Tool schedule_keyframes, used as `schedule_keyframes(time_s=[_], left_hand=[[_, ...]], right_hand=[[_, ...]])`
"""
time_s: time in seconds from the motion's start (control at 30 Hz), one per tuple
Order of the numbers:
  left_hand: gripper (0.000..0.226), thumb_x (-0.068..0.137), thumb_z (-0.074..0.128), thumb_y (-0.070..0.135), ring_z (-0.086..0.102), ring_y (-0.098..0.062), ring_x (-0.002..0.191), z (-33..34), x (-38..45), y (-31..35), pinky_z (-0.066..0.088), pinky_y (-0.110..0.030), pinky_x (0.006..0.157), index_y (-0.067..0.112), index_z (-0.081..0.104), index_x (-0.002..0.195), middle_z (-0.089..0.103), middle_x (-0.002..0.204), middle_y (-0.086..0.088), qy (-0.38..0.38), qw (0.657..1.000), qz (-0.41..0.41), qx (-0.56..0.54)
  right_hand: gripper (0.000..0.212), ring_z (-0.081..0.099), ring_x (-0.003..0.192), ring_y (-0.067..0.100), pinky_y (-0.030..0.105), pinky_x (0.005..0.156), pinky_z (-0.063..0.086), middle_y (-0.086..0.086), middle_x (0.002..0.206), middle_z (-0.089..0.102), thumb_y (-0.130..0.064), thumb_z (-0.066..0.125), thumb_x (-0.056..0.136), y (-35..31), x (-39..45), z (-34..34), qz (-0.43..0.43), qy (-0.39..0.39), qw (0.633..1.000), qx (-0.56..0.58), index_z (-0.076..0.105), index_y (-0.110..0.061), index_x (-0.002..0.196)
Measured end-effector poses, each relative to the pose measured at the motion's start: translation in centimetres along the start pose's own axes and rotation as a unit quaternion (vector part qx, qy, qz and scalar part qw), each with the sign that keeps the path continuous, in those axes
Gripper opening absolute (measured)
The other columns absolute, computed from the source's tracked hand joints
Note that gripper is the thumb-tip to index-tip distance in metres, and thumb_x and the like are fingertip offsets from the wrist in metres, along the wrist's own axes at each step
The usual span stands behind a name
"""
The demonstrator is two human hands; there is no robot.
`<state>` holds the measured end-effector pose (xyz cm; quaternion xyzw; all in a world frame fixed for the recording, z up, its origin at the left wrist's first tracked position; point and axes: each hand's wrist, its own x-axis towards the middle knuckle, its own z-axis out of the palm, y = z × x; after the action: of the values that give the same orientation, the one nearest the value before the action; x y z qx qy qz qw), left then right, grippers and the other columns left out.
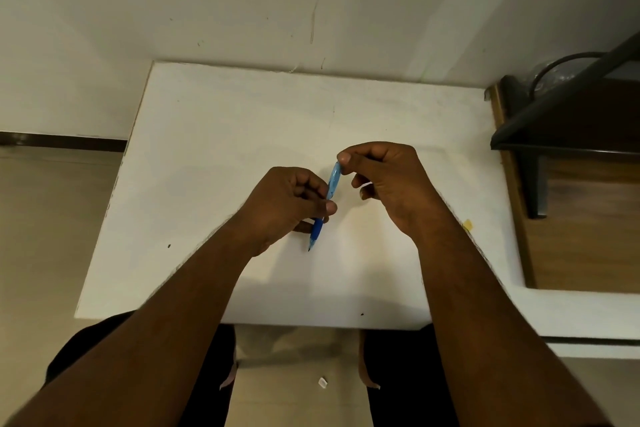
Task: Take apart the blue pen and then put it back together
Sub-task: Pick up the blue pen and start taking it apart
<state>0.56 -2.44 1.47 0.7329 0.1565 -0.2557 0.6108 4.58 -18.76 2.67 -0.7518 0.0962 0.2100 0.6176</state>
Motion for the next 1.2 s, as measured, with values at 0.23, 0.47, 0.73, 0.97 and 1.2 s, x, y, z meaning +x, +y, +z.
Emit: schedule_keyframes(time_s=[0.23,0.47,0.73,0.97,1.2], left_hand=[[0.013,0.076,0.076,0.008,0.073,-0.019,0.067,-0.1,0.2,-0.1,0.061,-0.027,0.064,0.01,0.068,0.085,0.074,0.078,-0.009,-0.025,0.998,-0.015,0.064],[0.019,0.077,0.076,0.006,0.073,-0.021,0.069,0.0,0.0,-0.3,0.062,-0.033,0.066,0.003,0.066,0.093,0.075,0.082,-0.015,-0.026,0.998,-0.011,0.059],[0.038,0.081,0.071,0.004,0.073,-0.026,0.075,0.0,0.1,-0.3,0.062,-0.04,0.073,0.018,0.058,0.114,0.072,0.082,-0.014,0.023,0.998,-0.002,0.065],[0.044,0.081,0.071,0.004,0.073,-0.025,0.076,0.0,0.4,-0.4,0.062,-0.039,0.073,0.022,0.057,0.118,0.073,0.081,-0.011,0.033,0.997,0.0,0.07],[0.038,0.081,0.071,0.005,0.073,-0.024,0.077,-0.5,0.3,-0.3,0.061,-0.04,0.076,0.02,0.061,0.114,0.074,0.083,-0.011,0.021,0.996,0.02,0.083]], right_hand=[[0.008,0.056,0.063,0.015,0.027,0.056,0.046,0.0,0.073,0.067,-0.016,0.066,0.087,0.1,0.4,0.4,0.016,0.05,0.998,0.025,0.072,-0.018,0.082],[0.007,0.066,0.07,0.018,0.035,0.064,0.058,0.002,0.08,0.071,-0.012,0.066,0.085,1.9,1.5,-0.8,-0.112,0.162,0.974,-0.108,0.072,-0.013,0.086],[0.014,0.063,0.081,0.027,0.037,0.074,0.054,0.009,0.087,0.07,-0.006,0.055,0.082,4.1,2.9,-0.5,-0.102,0.129,0.897,-0.411,0.068,-0.008,0.086],[0.015,0.06,0.088,0.027,0.035,0.077,0.05,0.01,0.094,0.067,-0.01,0.057,0.083,4.3,3.3,-0.3,-0.097,0.106,0.879,-0.455,0.068,-0.009,0.092],[0.029,0.063,0.076,0.019,0.04,0.078,0.054,0.002,0.085,0.071,-0.04,0.075,0.073,1.8,2.7,-2.4,-0.068,0.205,0.951,-0.224,0.072,-0.022,0.095]])
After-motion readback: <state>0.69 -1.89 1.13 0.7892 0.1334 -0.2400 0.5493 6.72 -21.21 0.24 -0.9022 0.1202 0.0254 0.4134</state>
